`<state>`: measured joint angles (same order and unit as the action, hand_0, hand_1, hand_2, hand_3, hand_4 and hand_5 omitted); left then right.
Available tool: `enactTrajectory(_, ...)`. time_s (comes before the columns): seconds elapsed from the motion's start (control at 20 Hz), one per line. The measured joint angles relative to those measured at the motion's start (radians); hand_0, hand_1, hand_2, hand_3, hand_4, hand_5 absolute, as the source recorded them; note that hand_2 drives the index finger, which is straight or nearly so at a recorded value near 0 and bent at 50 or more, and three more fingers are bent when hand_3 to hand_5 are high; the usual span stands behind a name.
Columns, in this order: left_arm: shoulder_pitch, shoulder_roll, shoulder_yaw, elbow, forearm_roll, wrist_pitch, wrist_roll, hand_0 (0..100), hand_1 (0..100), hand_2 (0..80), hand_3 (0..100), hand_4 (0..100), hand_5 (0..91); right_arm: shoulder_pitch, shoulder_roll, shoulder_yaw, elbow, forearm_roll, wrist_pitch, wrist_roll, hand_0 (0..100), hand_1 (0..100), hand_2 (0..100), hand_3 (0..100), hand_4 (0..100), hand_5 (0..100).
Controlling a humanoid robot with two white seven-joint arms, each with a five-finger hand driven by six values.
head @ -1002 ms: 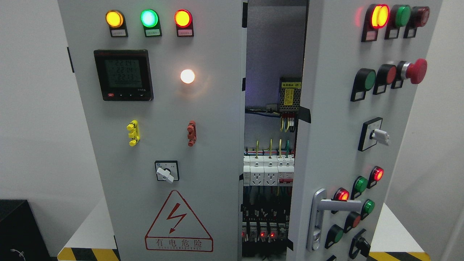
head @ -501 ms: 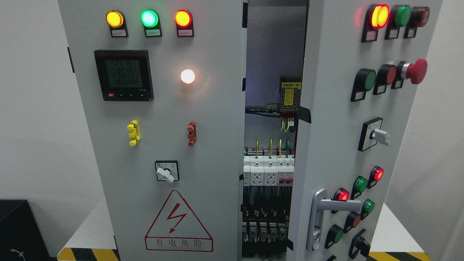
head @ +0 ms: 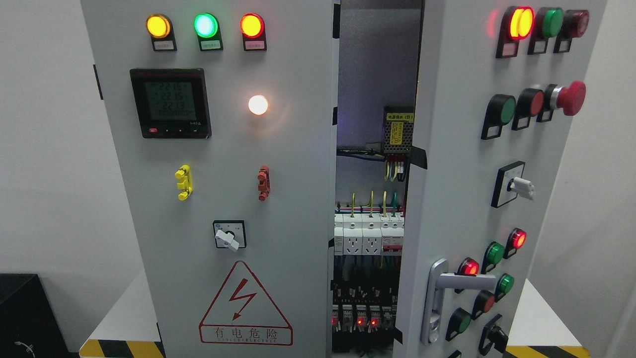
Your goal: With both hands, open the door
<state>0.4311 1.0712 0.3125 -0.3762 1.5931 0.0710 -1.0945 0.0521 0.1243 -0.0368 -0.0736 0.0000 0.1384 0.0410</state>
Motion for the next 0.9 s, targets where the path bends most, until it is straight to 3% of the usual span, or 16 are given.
enactTrajectory(0.15, -0.125, 0.139, 0.008, -0.067, 0.006, 0.030, -0.003, 0, 0, 0.0, 0, 0, 0.0, 0.000, 0.000, 0.000, 0.000, 0.000, 0.000, 0.000, 0, 0, 0, 0, 0, 0)
enactTrajectory(0.35, -0.465, 0.265, -0.112, -0.196, -0.020, 0.043, -0.005, 0, 0, 0.0, 0, 0, 0.0, 0.000, 0.000, 0.000, 0.000, 0.000, 0.000, 0.000, 0, 0, 0, 0, 0, 0)
enactTrajectory(0.65, -1.036, 0.364, -0.491, -0.471, -0.037, 0.043, 0.002, 0, 0, 0.0, 0, 0, 0.0, 0.000, 0.000, 0.000, 0.000, 0.000, 0.000, 0.000, 0, 0, 0, 0, 0, 0)
enactTrajectory(0.9, -1.428, 0.400, -0.815, -0.724, -0.041, 0.043, 0.003, 0, 0, 0.0, 0, 0, 0.0, 0.000, 0.000, 0.000, 0.000, 0.000, 0.000, 0.000, 0, 0, 0, 0, 0, 0)
